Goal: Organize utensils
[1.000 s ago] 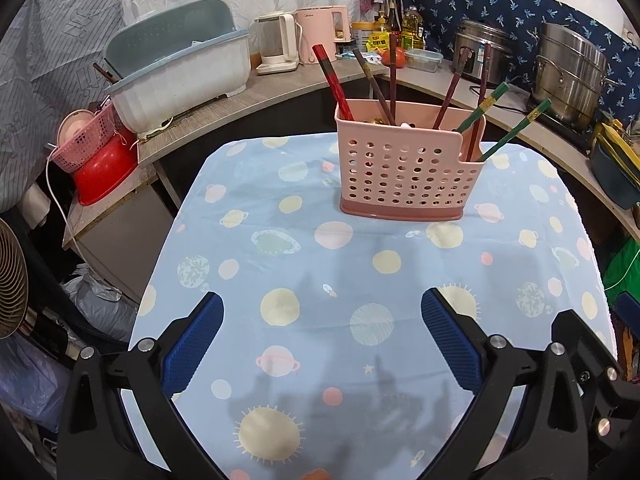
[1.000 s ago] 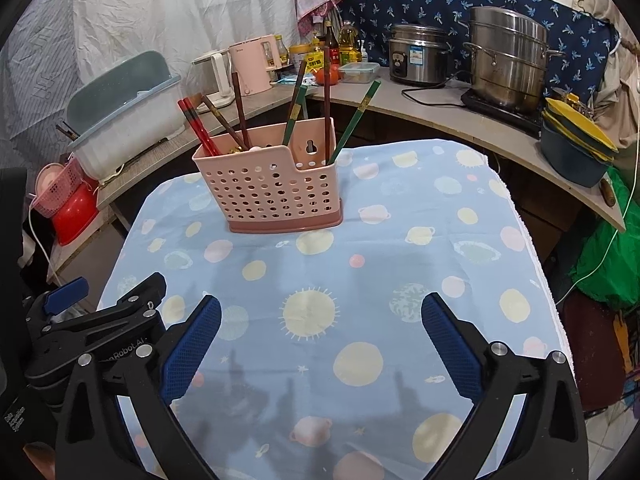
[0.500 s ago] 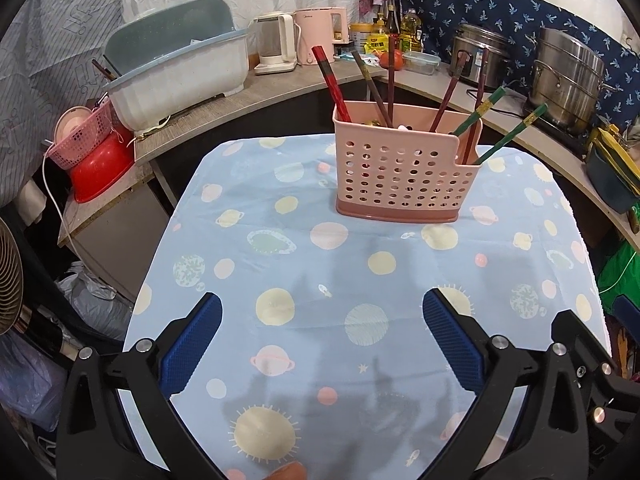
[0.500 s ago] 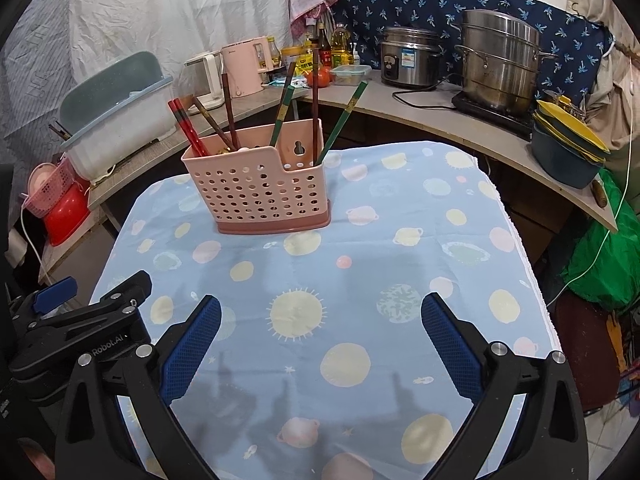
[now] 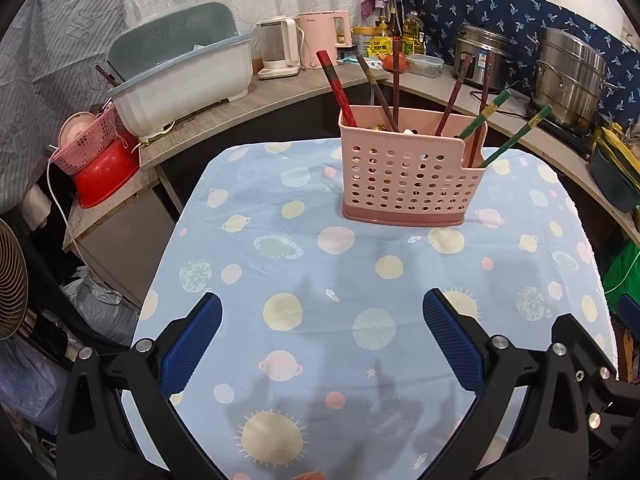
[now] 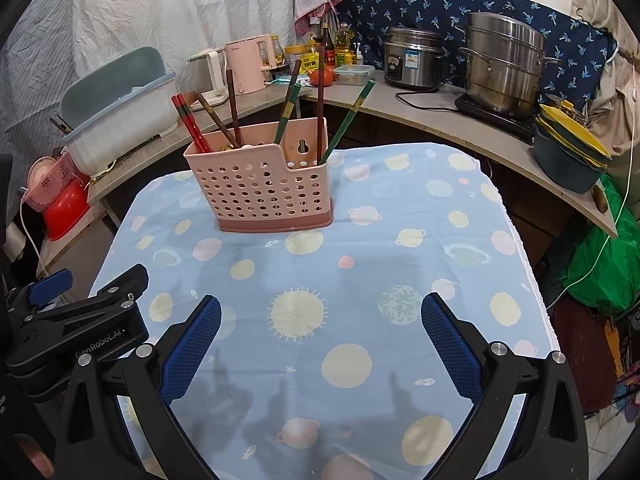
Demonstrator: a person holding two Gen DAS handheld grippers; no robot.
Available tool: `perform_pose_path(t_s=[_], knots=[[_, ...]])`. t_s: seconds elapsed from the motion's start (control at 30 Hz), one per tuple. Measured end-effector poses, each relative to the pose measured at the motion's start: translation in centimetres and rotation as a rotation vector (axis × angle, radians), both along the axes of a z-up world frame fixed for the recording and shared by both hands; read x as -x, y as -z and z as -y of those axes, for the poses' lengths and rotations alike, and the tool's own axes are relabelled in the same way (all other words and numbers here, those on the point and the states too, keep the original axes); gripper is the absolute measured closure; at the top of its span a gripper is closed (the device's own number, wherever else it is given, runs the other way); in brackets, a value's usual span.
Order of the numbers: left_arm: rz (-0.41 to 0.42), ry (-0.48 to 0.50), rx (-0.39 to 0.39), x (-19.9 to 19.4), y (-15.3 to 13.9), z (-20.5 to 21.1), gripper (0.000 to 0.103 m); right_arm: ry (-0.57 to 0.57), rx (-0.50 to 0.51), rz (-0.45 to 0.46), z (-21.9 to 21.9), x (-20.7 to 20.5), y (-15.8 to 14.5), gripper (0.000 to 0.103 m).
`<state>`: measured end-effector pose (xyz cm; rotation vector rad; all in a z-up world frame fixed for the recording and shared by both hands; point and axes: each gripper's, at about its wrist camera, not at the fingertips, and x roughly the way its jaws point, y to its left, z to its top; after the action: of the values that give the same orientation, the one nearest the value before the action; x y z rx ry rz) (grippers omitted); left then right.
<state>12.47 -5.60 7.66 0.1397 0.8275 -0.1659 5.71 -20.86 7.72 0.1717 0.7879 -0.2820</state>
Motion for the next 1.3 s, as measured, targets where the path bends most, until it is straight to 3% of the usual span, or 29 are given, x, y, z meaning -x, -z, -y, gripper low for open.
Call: perform_pose_path(t_s=[1.3], knots=[[0.026, -0.012, -0.014, 0.54, -0.42, -0.12, 0.007, 0.000, 0.020, 0.004, -0.36, 0.17, -0.16, 0.006]])
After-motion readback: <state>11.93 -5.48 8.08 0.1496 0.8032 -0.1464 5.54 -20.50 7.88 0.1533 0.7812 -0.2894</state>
